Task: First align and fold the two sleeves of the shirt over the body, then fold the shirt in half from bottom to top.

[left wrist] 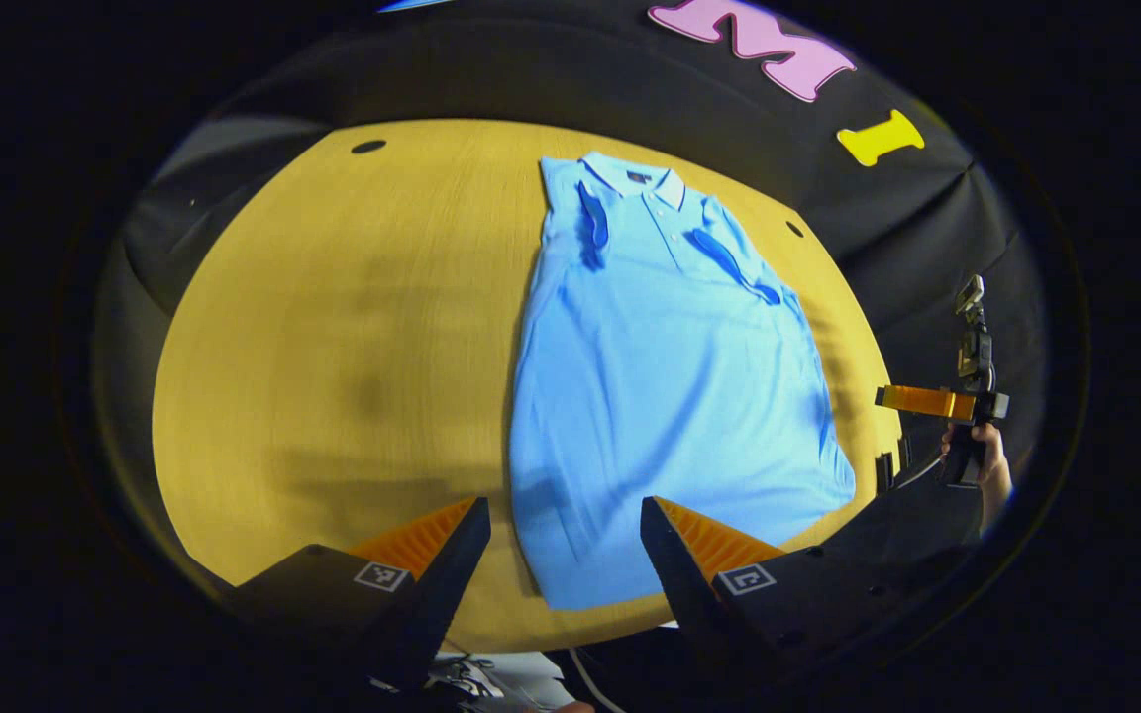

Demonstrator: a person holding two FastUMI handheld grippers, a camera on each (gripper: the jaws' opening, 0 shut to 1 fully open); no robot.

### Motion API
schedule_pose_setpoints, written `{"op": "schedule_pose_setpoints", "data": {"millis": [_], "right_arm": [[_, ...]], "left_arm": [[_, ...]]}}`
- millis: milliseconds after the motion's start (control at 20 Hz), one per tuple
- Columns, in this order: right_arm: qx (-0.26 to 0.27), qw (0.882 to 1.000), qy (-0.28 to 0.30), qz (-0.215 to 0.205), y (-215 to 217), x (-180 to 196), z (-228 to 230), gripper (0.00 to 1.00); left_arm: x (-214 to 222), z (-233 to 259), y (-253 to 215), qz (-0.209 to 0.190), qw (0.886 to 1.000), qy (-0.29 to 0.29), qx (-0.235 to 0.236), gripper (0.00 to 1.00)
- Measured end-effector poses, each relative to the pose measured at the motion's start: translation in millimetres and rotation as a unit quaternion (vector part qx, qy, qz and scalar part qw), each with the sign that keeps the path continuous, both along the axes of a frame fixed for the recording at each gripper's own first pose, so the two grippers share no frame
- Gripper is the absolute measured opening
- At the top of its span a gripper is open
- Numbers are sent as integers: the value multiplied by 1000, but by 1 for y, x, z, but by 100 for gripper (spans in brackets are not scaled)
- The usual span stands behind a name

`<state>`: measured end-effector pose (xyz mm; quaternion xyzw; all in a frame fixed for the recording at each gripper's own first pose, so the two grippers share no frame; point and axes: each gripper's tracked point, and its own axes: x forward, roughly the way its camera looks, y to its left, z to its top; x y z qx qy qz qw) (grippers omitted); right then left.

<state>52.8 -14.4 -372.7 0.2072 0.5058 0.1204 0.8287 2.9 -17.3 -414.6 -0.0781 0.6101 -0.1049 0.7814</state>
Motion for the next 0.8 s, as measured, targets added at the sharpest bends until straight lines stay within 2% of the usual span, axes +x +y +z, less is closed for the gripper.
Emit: {"op": "schedule_pose_setpoints", "data": {"millis": [150,400,450,500,550,600,650,750,800], "right_arm": [[-2,999,39,0,8,-36,-20,95],[3,995,103,-4,22,-81,-47,95],[16,994,107,-10,29,-82,-44,86],[28,993,115,-16,35,-85,-44,93],[40,991,126,-23,41,-90,-45,87],[54,988,144,-29,49,-95,-47,92],[65,984,159,-35,55,-101,-48,90],[74,976,201,-47,62,-112,-64,61],[113,969,207,-75,69,-109,-59,38]], "left_arm": [[-27,-10,-1,-1,1000,28,-7,97],[-43,-24,-3,3,999,51,-14,97],[-43,-23,-3,6,999,51,-20,97],[-44,-23,-7,8,998,53,-32,97],[-48,-25,-9,12,997,66,-40,96],[-52,-26,-10,17,996,74,-44,96],[-51,-25,-10,17,996,75,-42,95],[-59,-35,0,1,996,92,-6,93],[-62,-39,1,-9,996,92,6,68]]}}
